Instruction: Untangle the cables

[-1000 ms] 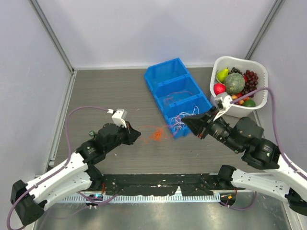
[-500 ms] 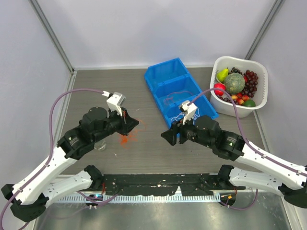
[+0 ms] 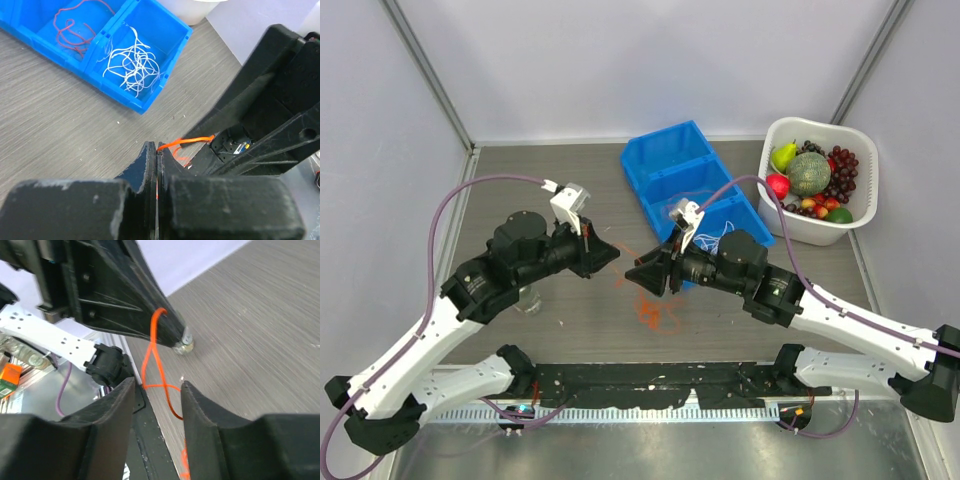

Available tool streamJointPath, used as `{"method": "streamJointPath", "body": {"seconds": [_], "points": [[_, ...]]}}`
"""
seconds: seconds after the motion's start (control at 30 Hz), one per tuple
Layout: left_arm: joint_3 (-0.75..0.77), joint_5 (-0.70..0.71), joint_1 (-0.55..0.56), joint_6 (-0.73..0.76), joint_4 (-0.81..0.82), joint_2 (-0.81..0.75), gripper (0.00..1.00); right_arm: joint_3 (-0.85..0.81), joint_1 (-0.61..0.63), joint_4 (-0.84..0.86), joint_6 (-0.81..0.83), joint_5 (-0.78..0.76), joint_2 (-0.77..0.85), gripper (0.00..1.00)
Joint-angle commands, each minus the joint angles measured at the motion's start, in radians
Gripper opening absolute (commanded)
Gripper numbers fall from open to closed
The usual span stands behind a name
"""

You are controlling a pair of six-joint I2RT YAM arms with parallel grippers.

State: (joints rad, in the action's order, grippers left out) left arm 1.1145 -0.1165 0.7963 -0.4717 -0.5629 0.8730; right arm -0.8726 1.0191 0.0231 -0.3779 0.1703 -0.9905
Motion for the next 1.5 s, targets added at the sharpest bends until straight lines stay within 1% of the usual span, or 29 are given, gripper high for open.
{"method": "streamJointPath", "body": {"seconds": [0.0, 0.07, 0.1, 0.13, 0.17, 0.23, 0.27, 0.3, 0.37, 0.4, 0.5, 0.53, 0.57, 0.6, 0.63, 0.67, 0.73, 0.83, 1.0, 1.03, 1.1, 1.27, 1.33, 1.47], "points": [[0.039, -0.04, -0.003, -0.005, 0.06, 0.001, 0.0, -0.023, 0.001, 0.173, -0.004, 0.123, 0.018, 0.4], [0.047, -0.032, -0.003, -0.007, 0.07, 0.003, 0.0, -0.006, 0.003, 0.254, -0.045, 0.196, 0.01, 0.23], [0.054, -0.019, -0.003, -0.01, 0.083, 0.003, 0.0, 0.001, 0.001, 0.321, -0.059, 0.263, -0.002, 0.21], [0.064, -0.003, -0.003, -0.015, 0.087, 0.003, 0.0, 0.015, -0.001, 0.354, -0.099, 0.305, -0.011, 0.2], [0.074, 0.014, -0.003, -0.016, 0.096, 0.004, 0.0, 0.021, 0.001, 0.421, -0.137, 0.371, -0.031, 0.2], [0.106, 0.038, -0.002, -0.022, 0.107, 0.018, 0.0, 0.035, 0.001, 0.499, -0.176, 0.432, -0.063, 0.25], [0.128, 0.037, -0.003, -0.028, 0.113, 0.026, 0.0, 0.047, 0.001, 0.521, -0.187, 0.439, -0.069, 0.3], [0.148, 0.031, -0.003, -0.031, 0.119, 0.038, 0.0, 0.05, 0.003, 0.561, -0.203, 0.44, -0.085, 0.32], [0.18, 0.011, -0.003, -0.047, 0.138, 0.063, 0.0, 0.05, 0.003, 0.592, -0.207, 0.43, -0.103, 0.41], [0.188, 0.006, -0.003, -0.053, 0.152, 0.07, 0.0, 0.046, 0.001, 0.591, -0.207, 0.42, -0.109, 0.49], [0.203, -0.017, -0.002, -0.065, 0.176, 0.09, 0.0, 0.023, 0.003, 0.536, -0.167, 0.338, -0.111, 0.5], [0.206, -0.018, -0.003, -0.067, 0.181, 0.096, 0.0, 0.012, 0.003, 0.455, -0.15, 0.265, -0.1, 0.5], [0.212, -0.014, -0.003, -0.067, 0.182, 0.101, 0.0, -0.003, 0.003, 0.399, -0.119, 0.223, -0.091, 0.51], [0.217, -0.005, -0.003, -0.071, 0.179, 0.106, 0.0, -0.011, 0.003, 0.294, -0.105, 0.093, -0.068, 0.51], [0.225, 0.001, -0.003, -0.074, 0.175, 0.112, 0.0, -0.012, 0.003, 0.253, -0.092, 0.008, -0.053, 0.51], [0.231, 0.005, -0.003, -0.08, 0.173, 0.119, 0.0, -0.009, 0.003, 0.183, -0.09, -0.137, -0.025, 0.51], [0.24, 0.006, -0.002, -0.088, 0.172, 0.133, 0.0, 0.007, 0.001, 0.122, -0.066, -0.249, 0.018, 0.51], [0.249, -0.002, -0.003, -0.1, 0.17, 0.15, 0.0, 0.035, 0.003, 0.066, -0.052, -0.321, 0.059, 0.52], [0.272, -0.012, -0.003, -0.11, 0.149, 0.165, 0.0, 0.037, 0.003, 0.02, -0.061, -0.354, 0.122, 0.54], [0.274, -0.014, -0.003, -0.111, 0.147, 0.167, 0.0, 0.031, 0.003, 0.018, -0.064, -0.362, 0.124, 0.56], [0.275, -0.015, -0.003, -0.119, 0.149, 0.167, 0.0, 0.008, 0.003, 0.012, -0.067, -0.377, 0.106, 0.58], [0.28, -0.018, -0.003, -0.13, 0.146, 0.162, 0.0, -0.063, 0.003, 0.009, -0.072, -0.359, 0.023, 0.59], [0.277, -0.015, -0.003, -0.133, 0.144, 0.158, 0.0, -0.078, 0.004, 0.006, -0.079, -0.393, 0.006, 0.59], [0.277, -0.035, -0.003, -0.148, 0.155, 0.158, 0.0, -0.114, 0.004, -0.017, -0.072, -0.518, -0.023, 0.58]]}}
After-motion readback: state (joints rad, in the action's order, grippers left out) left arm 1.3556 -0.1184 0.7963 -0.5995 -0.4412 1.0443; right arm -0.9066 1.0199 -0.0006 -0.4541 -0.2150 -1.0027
